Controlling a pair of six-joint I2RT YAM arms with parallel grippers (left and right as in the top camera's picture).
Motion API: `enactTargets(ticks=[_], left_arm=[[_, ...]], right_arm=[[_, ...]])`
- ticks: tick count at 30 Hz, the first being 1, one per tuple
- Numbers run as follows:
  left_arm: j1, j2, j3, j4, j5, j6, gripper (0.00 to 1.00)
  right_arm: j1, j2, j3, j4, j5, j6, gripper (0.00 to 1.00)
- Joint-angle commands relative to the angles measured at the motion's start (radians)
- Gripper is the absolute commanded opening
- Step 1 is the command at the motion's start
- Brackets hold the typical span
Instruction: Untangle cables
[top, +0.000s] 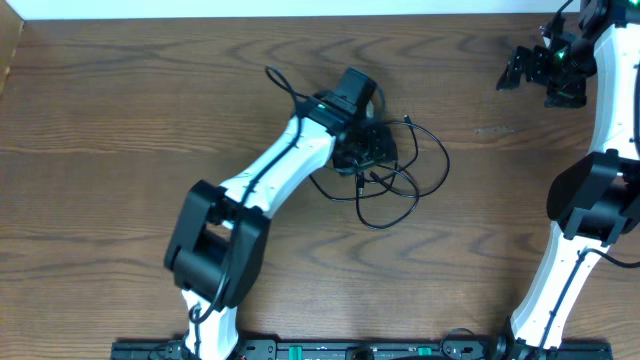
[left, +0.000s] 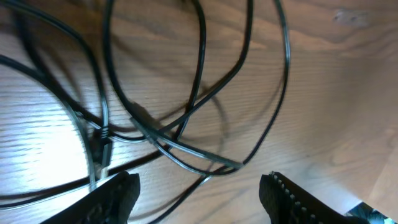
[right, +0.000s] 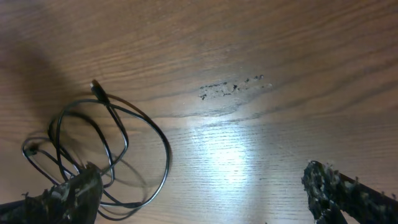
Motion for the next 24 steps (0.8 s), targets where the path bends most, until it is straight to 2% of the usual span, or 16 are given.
enactTargets(ticks=[1,6,8,11,17,19,22,24], left_arm=[[-0.039,0.058,0.0,0.039,-0.021,-0.088,0.67],[-0.077,0.111,0.0,0.122,-0.076,-0.123,0.66],[-0.08,0.114,0.0,0.126,-0.094,-0.124,0.58],[-0.077,0.114,0.0,0.119,-0.116,-0.122,0.09],[-0.068,0.026,0.046,0.042,-0.185,0.05,0.08],[-0.057,-0.069,0.063,0.019,-0.214,0.12,0.07],[-0.037,-0.211,0.063,0.022,-0.22,0.167,0.07],[-0.01,-0.366,0.063,0.035,-0.228,0.181,0.08]], right_arm=[[-0.002,-0.013,0.006,0.0,0.028,0.04,0.99],[0.0,-0.013,0.005,-0.008,0.028,0.04,0.99],[0.0,-0.013,0.005,-0.012,0.027,0.04,0.99],[0.0,-0.013,0.005,-0.018,0.027,0.041,0.99],[0.015,-0.013,-0.012,-0.022,0.027,0.092,0.99],[0.029,-0.013,-0.022,-0.028,0.026,0.092,0.99],[0.051,-0.013,-0.024,-0.03,0.025,0.092,0.99],[0.07,-0.013,-0.024,-0.03,0.006,0.071,0.99]])
